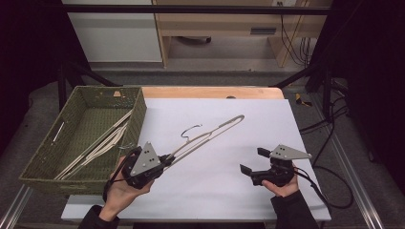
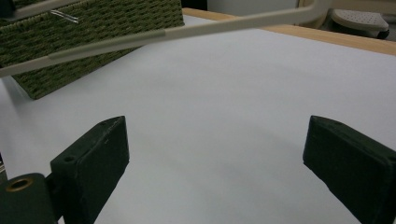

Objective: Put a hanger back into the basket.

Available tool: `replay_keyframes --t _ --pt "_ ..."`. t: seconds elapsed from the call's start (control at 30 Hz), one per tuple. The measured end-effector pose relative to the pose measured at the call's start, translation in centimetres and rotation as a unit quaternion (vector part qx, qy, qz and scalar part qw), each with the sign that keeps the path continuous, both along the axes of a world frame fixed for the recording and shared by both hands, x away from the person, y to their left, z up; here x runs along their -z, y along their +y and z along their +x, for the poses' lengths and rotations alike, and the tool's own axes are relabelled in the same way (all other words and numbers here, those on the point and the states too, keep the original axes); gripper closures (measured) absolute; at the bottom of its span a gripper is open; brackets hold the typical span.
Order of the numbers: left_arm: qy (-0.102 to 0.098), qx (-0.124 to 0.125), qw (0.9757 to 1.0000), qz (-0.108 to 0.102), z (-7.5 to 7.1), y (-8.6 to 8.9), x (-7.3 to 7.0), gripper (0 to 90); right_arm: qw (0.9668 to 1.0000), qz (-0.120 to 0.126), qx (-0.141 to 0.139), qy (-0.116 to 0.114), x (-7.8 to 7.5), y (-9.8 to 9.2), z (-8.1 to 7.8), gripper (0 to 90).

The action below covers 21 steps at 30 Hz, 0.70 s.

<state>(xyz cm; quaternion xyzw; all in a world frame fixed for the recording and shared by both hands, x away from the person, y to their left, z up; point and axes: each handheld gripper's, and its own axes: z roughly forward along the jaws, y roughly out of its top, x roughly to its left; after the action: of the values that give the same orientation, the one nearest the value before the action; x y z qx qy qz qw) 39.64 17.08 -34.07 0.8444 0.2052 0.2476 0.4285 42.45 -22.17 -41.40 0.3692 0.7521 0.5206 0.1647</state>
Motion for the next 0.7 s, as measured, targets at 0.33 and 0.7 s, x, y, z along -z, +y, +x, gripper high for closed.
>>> replay_keyframes --t 0.33,0.7 --pt "-0.022 0.001 0.9996 -0.016 -0.5 1.8 -3.9 86.7 1.0 0.0 -0.002 0.0 0.1 0.1 0.1 7.0" --pt "-0.013 -0.017 0.9997 -0.009 2.1 5.5 -7.2 86.7 1.0 -0.003 -0.002 -0.006 -0.1 -0.2 0.0 6.6"
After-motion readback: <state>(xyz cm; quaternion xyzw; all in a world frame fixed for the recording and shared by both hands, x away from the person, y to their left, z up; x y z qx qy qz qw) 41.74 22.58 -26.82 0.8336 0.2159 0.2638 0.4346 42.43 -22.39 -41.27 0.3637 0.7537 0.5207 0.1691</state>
